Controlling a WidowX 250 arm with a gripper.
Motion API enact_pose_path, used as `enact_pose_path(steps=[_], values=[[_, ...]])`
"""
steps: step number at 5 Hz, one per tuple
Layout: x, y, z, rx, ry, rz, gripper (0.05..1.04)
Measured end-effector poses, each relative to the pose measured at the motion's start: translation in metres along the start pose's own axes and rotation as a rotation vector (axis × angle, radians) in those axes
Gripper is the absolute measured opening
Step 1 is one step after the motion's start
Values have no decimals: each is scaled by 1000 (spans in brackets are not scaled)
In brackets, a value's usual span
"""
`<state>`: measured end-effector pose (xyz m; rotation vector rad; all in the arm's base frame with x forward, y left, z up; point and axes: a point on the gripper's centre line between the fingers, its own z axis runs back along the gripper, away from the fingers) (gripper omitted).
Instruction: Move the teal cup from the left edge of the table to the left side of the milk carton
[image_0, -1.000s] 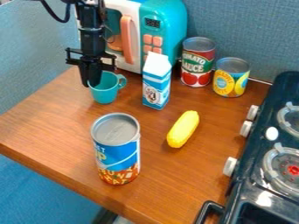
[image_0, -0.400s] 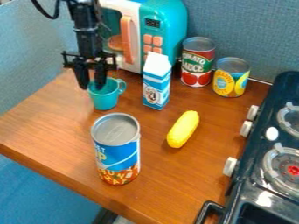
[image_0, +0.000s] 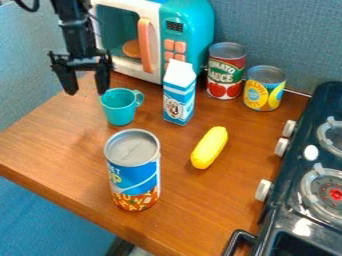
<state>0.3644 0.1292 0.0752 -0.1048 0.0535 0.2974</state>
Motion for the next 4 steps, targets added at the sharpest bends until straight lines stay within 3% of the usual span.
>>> enact_pose_path(steps=[1,2,3,4], values=[[-34,12,7,111,-20,-211,1003],[-75,8,25,165,-54,-334,1001],[-102,3,36,164,-53,-400,1001],[-112,-3,42,145,-62,-411,1001]])
